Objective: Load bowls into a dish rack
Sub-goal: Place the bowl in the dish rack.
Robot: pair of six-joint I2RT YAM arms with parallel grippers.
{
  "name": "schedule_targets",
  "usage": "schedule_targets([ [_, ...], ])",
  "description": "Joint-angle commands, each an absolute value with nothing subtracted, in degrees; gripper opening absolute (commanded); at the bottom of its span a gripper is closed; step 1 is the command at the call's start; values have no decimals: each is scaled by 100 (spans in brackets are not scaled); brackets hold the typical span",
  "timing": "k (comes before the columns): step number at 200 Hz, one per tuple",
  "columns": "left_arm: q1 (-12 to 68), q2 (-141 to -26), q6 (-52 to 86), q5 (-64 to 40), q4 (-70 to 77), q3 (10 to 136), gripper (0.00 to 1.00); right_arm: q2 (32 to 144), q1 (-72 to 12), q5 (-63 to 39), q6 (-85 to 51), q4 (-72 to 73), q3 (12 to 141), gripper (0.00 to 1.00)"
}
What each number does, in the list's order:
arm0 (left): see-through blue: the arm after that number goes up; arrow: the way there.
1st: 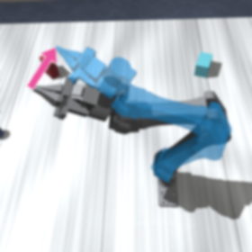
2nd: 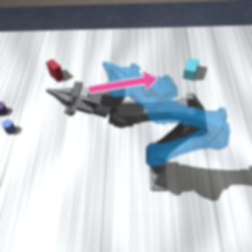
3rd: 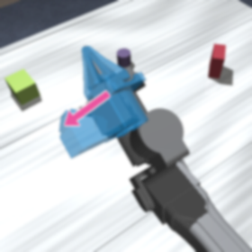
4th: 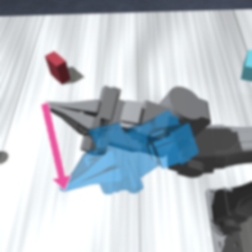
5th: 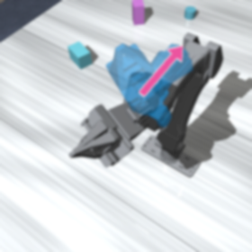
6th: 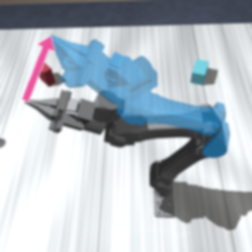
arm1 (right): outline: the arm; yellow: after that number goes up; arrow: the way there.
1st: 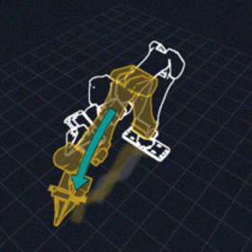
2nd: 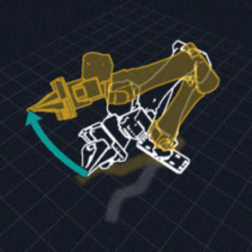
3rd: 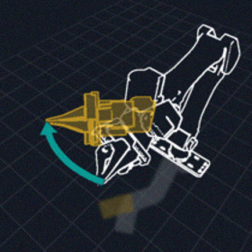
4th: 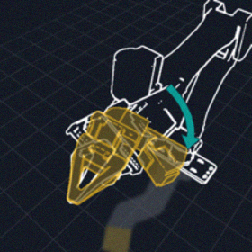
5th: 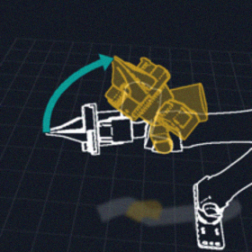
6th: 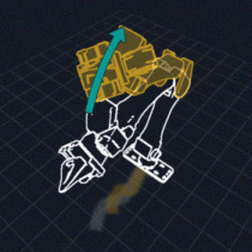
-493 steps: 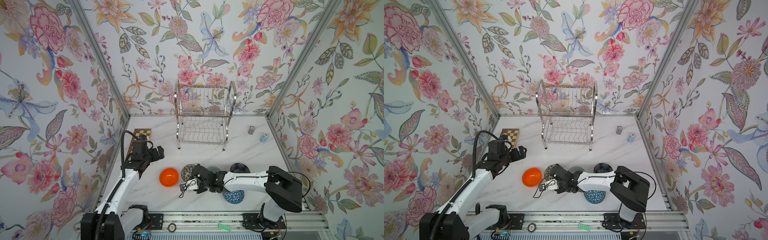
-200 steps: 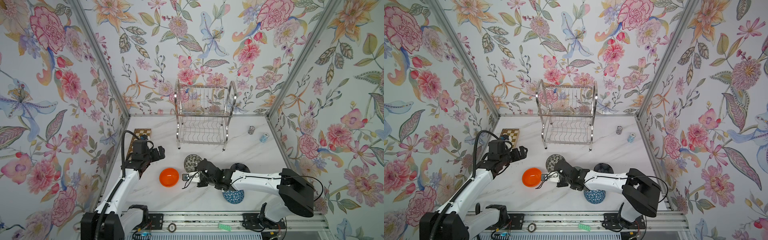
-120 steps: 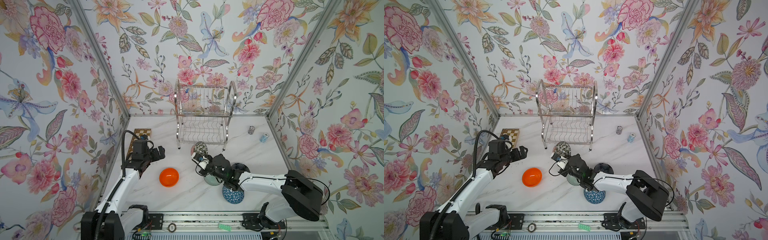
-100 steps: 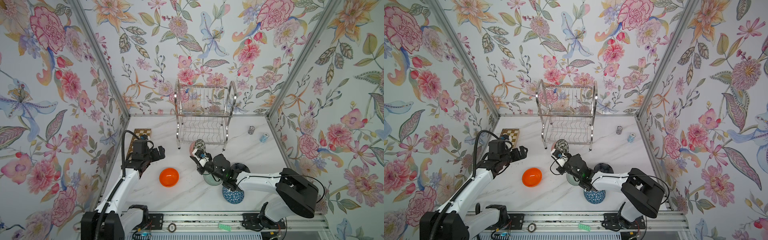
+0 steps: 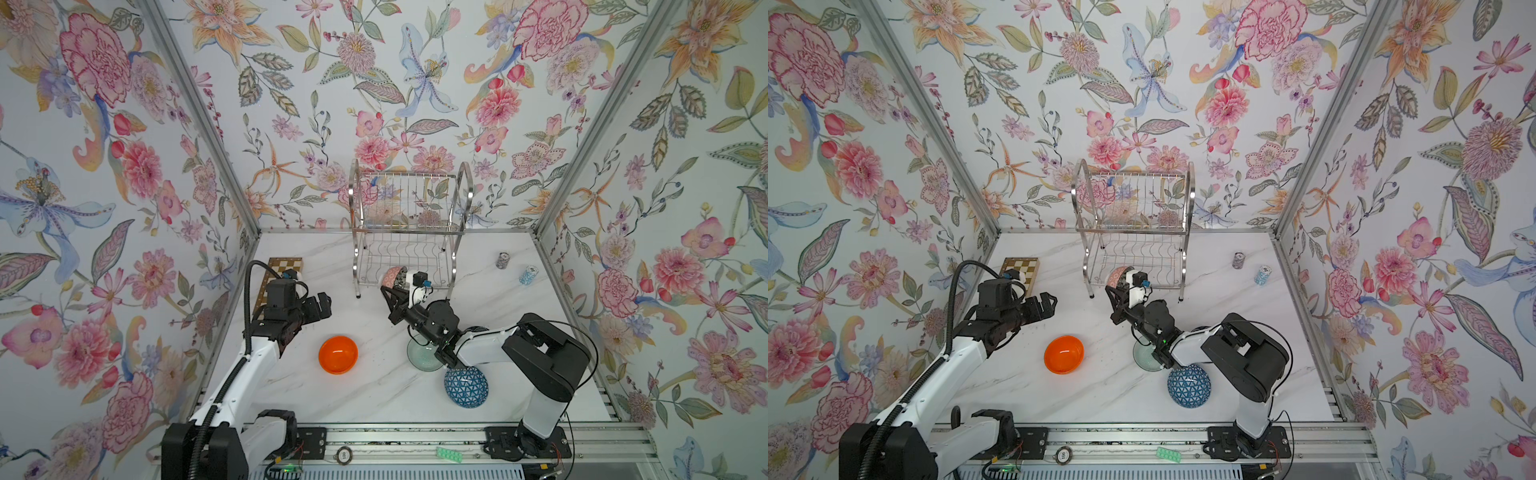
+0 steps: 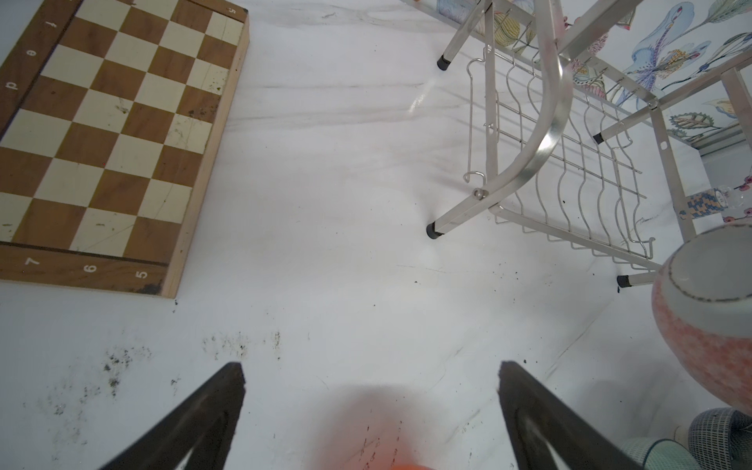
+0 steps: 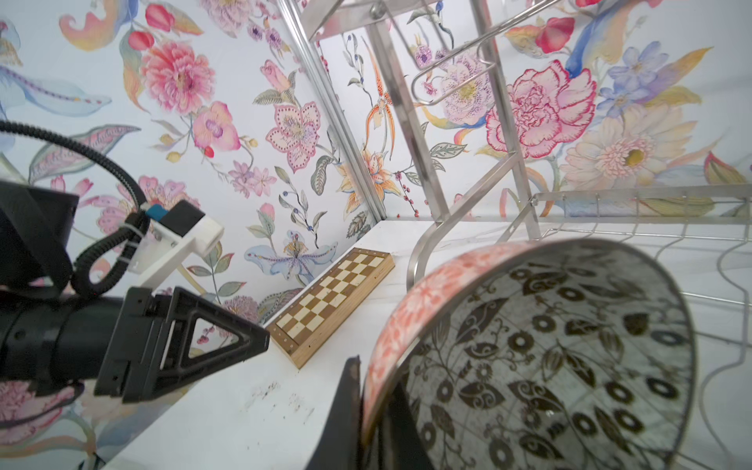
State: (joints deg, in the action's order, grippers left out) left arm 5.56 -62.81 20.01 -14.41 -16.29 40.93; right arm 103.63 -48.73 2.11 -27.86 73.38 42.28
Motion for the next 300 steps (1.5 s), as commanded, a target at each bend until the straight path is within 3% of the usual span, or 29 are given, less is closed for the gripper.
schedule_targets([
  [1,603,-6258,2065,-1551,-1592,4235,99,10497,-4784,79,-3693,8107,4521,0],
  [106,650,-6232,2053,-1573,-1600,4215,99,11065,-4458,-438,-5669,8226,5077,0],
  [202,720,-6200,2049,-1546,-1614,4210,99,11239,-3929,-1330,-7683,6667,5851,0],
  [300,825,-6185,2024,-1485,-1650,4205,99,11841,-3552,-2319,-8208,5497,7092,0],
])
